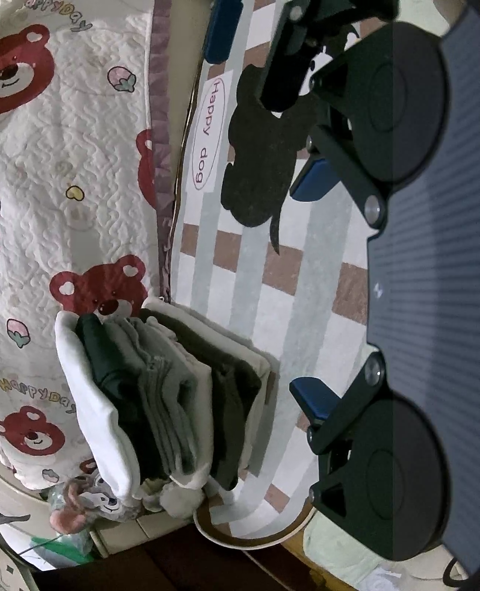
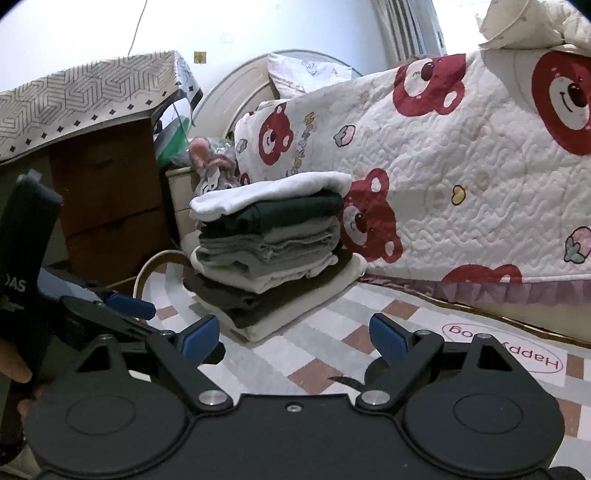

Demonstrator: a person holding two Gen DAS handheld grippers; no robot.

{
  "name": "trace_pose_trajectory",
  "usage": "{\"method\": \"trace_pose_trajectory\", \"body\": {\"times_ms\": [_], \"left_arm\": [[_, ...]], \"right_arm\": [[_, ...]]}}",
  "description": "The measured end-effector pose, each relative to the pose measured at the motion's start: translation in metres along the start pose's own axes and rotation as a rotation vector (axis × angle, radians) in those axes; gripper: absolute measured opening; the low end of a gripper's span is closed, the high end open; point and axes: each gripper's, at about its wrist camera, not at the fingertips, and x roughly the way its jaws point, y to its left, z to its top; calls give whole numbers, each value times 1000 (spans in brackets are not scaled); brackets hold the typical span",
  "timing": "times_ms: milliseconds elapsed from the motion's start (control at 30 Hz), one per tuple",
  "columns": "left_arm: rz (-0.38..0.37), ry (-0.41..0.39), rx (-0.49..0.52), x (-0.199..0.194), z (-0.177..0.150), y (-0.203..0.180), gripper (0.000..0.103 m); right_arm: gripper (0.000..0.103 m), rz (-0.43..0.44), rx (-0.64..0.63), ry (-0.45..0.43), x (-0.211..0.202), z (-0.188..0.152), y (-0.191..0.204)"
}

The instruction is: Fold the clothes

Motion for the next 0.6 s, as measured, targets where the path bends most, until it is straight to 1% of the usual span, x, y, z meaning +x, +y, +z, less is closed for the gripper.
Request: {"method": "trace_pose_trajectory", "body": {"times_ms": [300, 600], "left_arm": [[15, -10, 16, -2, -1, -2, 103], [10, 12, 23, -2, -1, -1, 103]], "right_arm": [[91, -3, 5, 14, 2, -1, -2], [91, -3, -6, 29, 3, -2, 0]]}}
